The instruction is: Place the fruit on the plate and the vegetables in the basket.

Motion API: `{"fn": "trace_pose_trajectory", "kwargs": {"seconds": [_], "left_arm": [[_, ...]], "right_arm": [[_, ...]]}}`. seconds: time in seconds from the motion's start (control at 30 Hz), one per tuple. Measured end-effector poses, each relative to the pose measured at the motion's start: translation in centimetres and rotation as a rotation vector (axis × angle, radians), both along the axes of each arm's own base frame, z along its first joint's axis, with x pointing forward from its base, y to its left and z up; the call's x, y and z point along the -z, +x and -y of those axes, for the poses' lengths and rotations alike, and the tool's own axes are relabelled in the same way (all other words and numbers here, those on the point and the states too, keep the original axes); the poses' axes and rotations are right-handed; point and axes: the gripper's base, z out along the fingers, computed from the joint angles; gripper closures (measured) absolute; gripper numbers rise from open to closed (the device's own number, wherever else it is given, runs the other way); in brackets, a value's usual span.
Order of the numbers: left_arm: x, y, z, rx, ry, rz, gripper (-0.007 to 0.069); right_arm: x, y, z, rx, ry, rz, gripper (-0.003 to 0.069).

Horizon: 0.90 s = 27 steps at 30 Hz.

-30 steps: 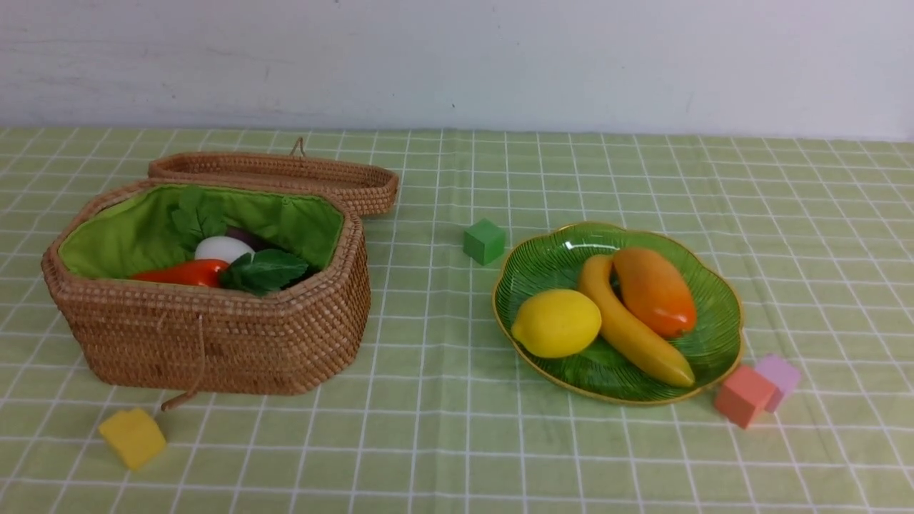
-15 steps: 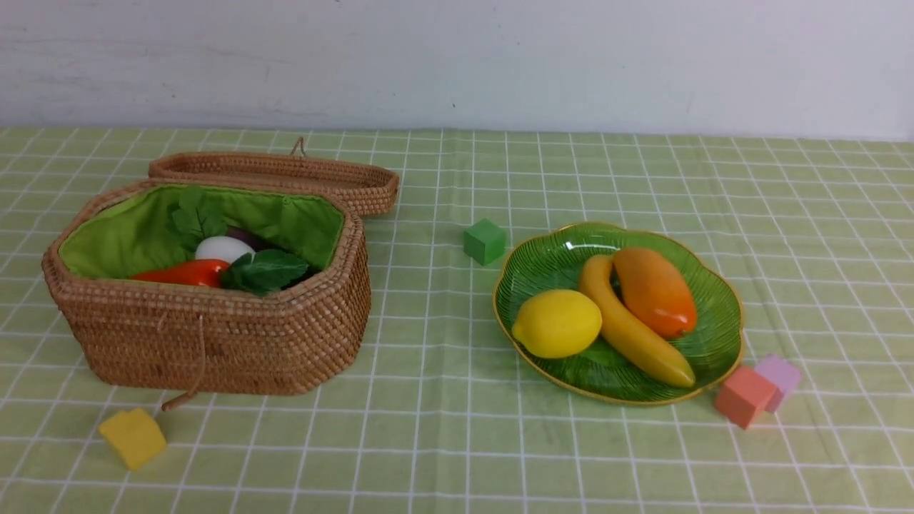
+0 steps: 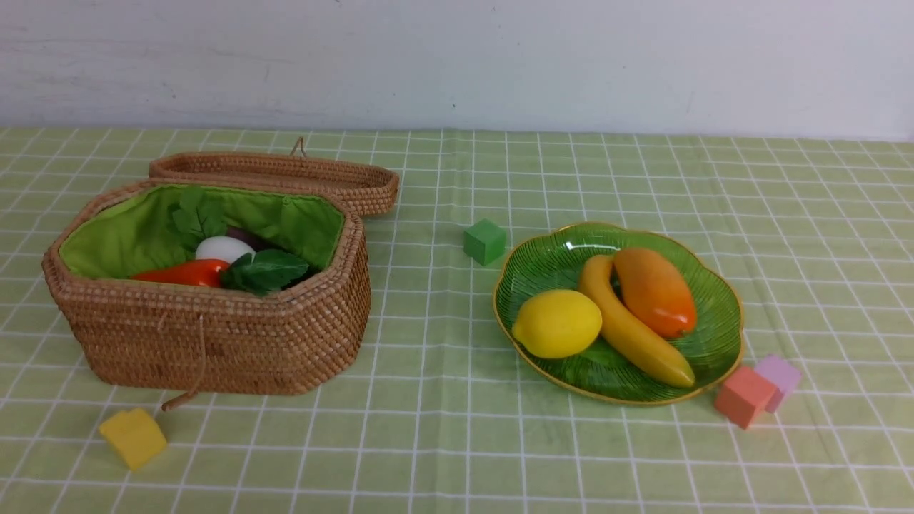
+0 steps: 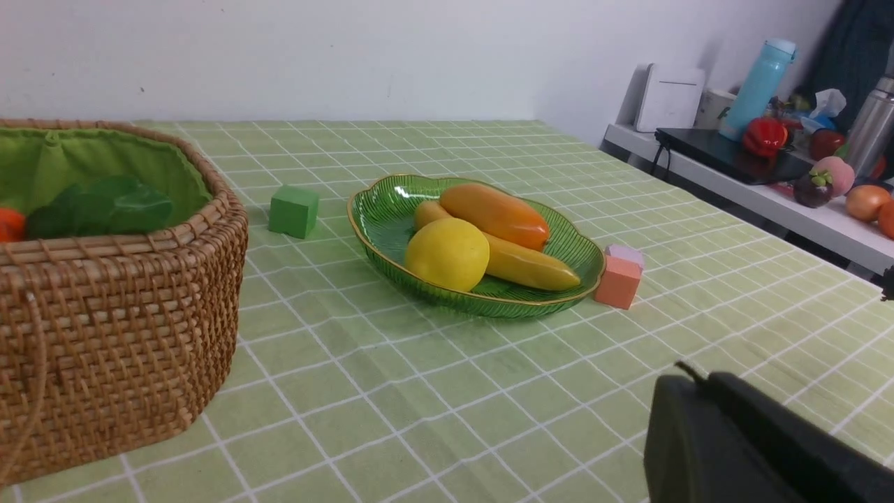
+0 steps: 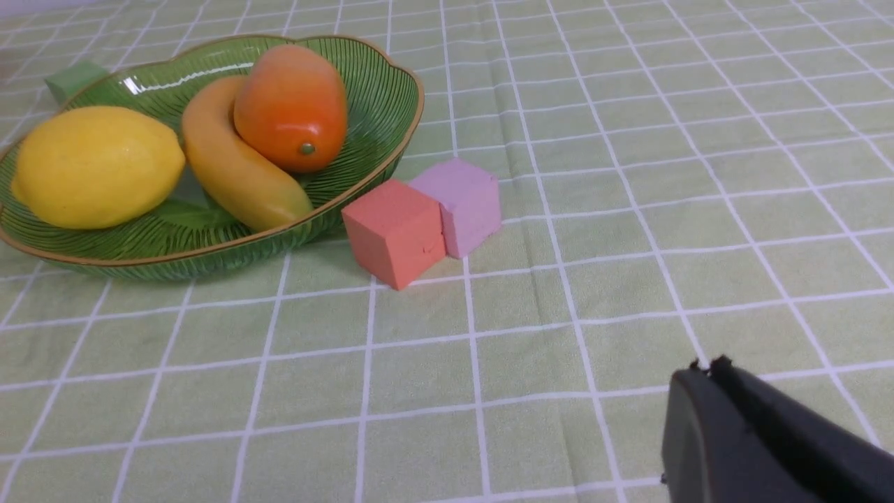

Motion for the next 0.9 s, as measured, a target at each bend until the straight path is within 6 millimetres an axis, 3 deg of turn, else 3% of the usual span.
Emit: {"fn": "trace_pose_trajectory", "kwargs": {"seconds": [0.2,0.37,0.5,0.67,0.9], "left_arm": [[0.0,0.4,-0.6,-0.148,0.027,0.022,0.0627],[0.2,1.0,-1.8,-0.459,-0.012,-0.015,0.0638],[2.3,1.6,-2.4,-0.613,-0.007,-0.078,0.0637],[6.4,1.8,-2.5,-0.675,-0.002,-0.269,0.0637],[6.9,1.7,-2.5,-0.672,-0.003,-0.323,0.0637]], "right_arm": [[0.0,0.0,0.0,0.0,0.0,0.0,0.0657],[0.0,0.0,0.0,0.0,-0.001,0.0,0.0654],[0.0,0.0,0.0,0.0,-0.001,0.0,0.0648],[0.0,0.0,0.0,0.0,-0.002,-0.001,0.0645],[0.0,0.0,0.0,0.0,-0.002,-0.001,0.0644]]}}
